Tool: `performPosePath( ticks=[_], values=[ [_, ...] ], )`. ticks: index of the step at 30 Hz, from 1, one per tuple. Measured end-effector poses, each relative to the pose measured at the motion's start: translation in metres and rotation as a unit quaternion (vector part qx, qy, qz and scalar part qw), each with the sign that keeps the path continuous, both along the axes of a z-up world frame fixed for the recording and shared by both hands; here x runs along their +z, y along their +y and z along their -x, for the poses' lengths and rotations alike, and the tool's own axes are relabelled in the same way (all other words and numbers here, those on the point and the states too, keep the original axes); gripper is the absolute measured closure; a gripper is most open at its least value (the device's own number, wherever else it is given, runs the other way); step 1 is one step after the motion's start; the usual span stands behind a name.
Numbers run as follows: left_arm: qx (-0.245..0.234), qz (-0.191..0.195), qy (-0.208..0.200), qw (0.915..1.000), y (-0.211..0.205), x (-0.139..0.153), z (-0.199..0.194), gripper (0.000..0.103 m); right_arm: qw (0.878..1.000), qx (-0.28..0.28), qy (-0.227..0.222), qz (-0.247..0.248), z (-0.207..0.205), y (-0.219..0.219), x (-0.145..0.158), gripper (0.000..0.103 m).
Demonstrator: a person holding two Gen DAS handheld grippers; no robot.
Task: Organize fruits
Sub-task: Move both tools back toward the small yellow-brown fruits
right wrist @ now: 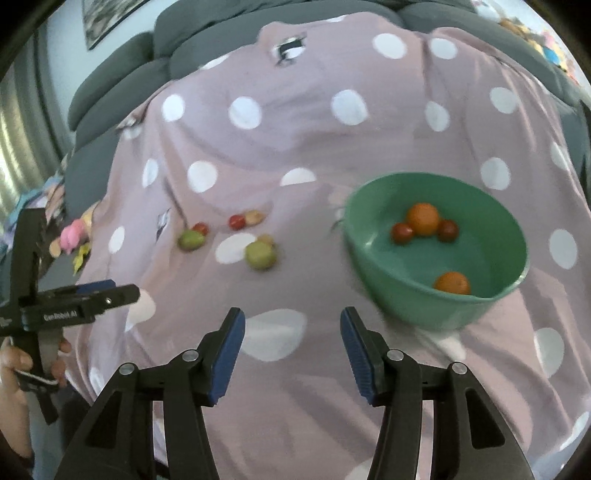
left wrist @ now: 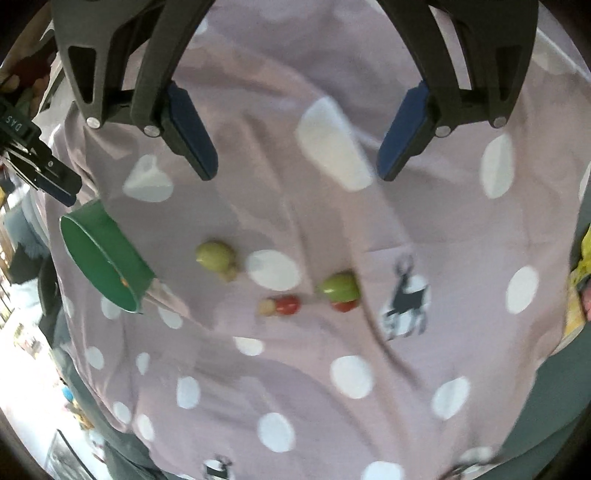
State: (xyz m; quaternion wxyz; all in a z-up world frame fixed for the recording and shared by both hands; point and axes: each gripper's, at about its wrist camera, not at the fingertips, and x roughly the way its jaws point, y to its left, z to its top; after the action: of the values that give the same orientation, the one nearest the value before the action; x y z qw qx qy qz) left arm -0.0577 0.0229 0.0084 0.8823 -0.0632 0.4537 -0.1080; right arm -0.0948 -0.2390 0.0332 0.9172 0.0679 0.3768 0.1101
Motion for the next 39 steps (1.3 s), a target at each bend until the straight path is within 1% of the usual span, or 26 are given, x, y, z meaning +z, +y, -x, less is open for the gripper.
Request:
performPosePath(
  ticks=[5,10,14,18,22,26,31,34,35,36,37,39],
  values=[
    [0.016,0.000,0.008,0.9998,0.021,-0.007,0.007,0.015,1.000,0.024,0.012,0.008,-0.004,0.021,-0.005,0.049],
    [0.018,0.000,0.011,0.9998,0.028,-0.011,0.010,0.015,0.999,0.038,0.018,0.013,-0.009,0.033,-0.008,0.049],
    [0.014,0.003,0.009,0.9999,0.026,-0.013,0.011,0.015,0.999,0.045,0.024,0.012,-0.014,0.038,-0.011,0.049],
    [-0.001,0.006,0.013,0.9999,0.021,-0.018,0.008,0.015,0.998,0.048,0.032,0.007,-0.022,0.041,-0.016,0.049],
    [-0.012,0.006,0.017,0.9998,0.012,-0.020,0.000,0.015,0.998,0.052,0.028,0.003,-0.032,0.041,-0.016,0.049],
    [-0.016,0.010,0.018,0.9997,0.007,-0.022,-0.013,0.015,0.998,0.046,0.028,-0.011,-0.051,0.039,-0.014,0.049],
    [-0.022,0.011,0.010,0.9996,0.003,-0.021,-0.030,0.015,0.998,0.040,0.043,-0.027,-0.083,0.038,-0.014,0.049],
    [-0.027,0.017,0.003,0.9995,-0.001,-0.018,-0.045,0.015,0.998,0.040,0.045,-0.028,-0.104,0.041,-0.014,0.049],
    [-0.029,0.019,0.001,0.9994,-0.003,-0.017,-0.049,0.015,0.998,0.040,0.048,-0.025,-0.113,0.043,-0.016,0.050],
    [-0.031,0.020,-0.002,0.9993,-0.004,-0.016,-0.054,0.015,0.998,0.039,0.053,-0.024,-0.120,0.044,-0.017,0.053],
    [-0.032,0.018,-0.005,0.9993,-0.006,-0.015,-0.060,0.015,0.997,0.040,0.058,-0.023,-0.129,0.046,-0.019,0.055],
    [-0.034,0.018,-0.008,0.9992,-0.009,-0.015,-0.069,0.015,0.996,0.044,0.070,-0.024,-0.147,0.050,-0.022,0.056]
  ],
)
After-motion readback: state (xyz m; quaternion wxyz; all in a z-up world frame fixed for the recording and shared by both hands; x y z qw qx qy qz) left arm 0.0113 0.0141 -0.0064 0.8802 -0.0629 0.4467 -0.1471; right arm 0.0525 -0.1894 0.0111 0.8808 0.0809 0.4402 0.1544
